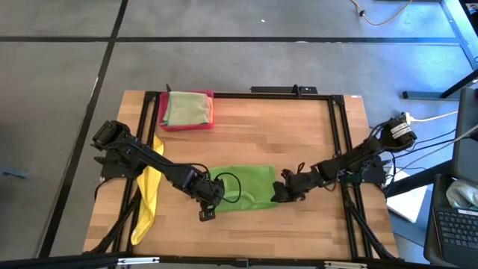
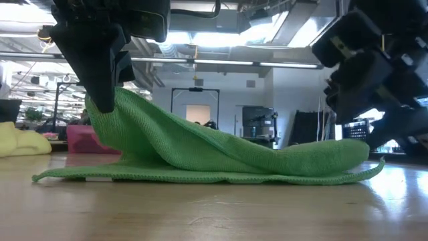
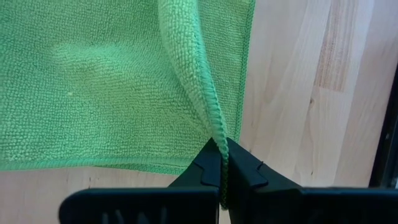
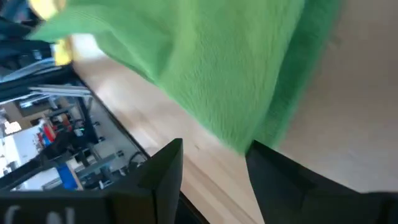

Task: Fold microfiber towels
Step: Fold the green microfiber towel

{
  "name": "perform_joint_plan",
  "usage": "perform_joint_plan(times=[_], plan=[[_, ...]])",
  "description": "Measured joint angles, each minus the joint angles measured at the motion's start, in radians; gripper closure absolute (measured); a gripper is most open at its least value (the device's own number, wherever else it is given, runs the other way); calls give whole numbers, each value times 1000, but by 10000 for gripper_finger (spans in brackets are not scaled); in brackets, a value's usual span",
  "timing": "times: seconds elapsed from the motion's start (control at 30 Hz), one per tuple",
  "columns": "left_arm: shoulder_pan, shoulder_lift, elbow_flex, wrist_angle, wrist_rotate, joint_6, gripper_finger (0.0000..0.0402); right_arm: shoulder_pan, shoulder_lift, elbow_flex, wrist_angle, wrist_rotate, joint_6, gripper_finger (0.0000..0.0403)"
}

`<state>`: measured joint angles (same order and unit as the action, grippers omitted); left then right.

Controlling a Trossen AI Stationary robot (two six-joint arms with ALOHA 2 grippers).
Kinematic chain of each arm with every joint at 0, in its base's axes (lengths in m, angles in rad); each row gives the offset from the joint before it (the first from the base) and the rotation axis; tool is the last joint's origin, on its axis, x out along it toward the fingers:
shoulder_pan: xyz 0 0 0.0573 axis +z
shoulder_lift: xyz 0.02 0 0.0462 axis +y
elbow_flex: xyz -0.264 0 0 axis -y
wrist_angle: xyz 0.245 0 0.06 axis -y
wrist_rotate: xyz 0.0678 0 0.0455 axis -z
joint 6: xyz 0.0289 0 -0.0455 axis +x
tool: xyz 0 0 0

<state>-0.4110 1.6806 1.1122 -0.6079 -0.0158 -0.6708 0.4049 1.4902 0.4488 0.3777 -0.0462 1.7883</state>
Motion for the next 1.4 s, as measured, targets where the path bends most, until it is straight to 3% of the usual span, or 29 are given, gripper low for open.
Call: perform_joint_plan(times=[0.17,0.4,0.87,1.4], plan=[[0,0,0,0,0,0,401,49,0,0,-69,18,16,226],[0,0,0,1,0,0,401,71,0,0,-59,150,19,226],[0,0,0,1,1,0,401,72,0,0,-105,157,18,226],[3,0,0,27,-6,0,401,72,48,0,19,169,18,226]])
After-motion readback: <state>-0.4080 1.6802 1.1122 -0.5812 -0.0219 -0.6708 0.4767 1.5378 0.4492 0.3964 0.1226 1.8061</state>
